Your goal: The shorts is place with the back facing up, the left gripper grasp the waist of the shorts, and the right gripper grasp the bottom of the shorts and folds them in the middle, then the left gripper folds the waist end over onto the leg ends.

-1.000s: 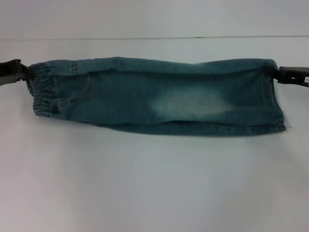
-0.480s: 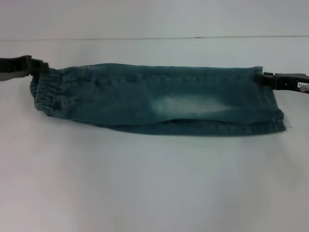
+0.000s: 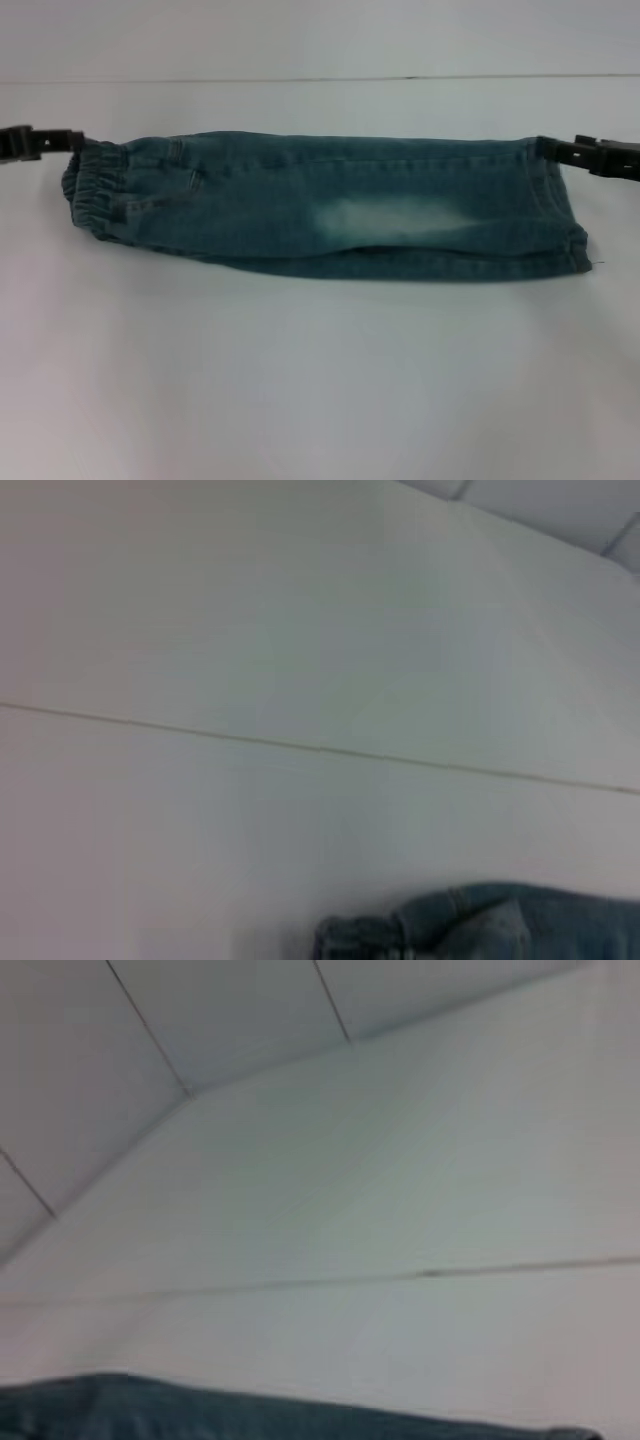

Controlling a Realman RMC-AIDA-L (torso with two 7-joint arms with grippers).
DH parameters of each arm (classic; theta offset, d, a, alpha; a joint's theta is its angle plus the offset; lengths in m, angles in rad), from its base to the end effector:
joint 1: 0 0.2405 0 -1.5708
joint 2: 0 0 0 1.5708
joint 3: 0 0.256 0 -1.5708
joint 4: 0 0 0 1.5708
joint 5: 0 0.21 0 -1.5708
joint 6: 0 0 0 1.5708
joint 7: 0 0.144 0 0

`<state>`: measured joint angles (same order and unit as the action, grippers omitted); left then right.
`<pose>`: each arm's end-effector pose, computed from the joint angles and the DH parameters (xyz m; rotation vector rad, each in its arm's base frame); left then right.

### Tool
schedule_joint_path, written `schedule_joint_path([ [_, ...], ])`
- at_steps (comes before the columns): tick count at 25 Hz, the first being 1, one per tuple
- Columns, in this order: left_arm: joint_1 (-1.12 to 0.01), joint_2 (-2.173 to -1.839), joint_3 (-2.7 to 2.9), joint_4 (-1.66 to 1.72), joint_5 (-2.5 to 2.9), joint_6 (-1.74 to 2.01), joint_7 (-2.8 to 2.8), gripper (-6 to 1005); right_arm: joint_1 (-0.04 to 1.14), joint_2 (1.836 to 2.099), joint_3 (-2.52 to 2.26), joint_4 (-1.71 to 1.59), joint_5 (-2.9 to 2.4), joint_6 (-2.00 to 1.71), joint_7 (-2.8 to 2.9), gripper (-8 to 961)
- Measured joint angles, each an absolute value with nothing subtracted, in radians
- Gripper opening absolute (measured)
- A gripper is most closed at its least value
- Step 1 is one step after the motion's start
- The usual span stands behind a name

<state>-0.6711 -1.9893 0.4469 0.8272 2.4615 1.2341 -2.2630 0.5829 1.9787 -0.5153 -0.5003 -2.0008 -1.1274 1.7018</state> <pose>-0.3061 0.4066 0.0975 -1.9983 -1.4386 -0.3837 0.3244 0.3859 0.0467 -2.1158 1.1910 0.6312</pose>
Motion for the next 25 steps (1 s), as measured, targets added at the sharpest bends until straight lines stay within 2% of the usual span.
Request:
schedule_joint_path([
  [3,-0.634,-1.990,0.449,0.875,2.458,1.309,-2.187,713,0.549,1.978,-0.515,-0.542,-1.956,-1.211,1.695,860],
  [4,-0.621,-1.989,0.449,0.886,2.461,1.334,-2.153,784,0.542,1.976,-0.515,-0.547,-1.949,-1.235,1.690,866],
  [13,-0.596,-2.000,0.485,0.888,2.485,1.316,-2.059,885,0.527,1.974,-0.516,-0.546,-1.939,-1.322,1.651,925],
  [25,-0.589,-2.041,0.659,0.880,2.612,1.154,-2.031,878,0.525,1.980,-0.508,-0.546,-1.937,-1.355,1.651,916],
])
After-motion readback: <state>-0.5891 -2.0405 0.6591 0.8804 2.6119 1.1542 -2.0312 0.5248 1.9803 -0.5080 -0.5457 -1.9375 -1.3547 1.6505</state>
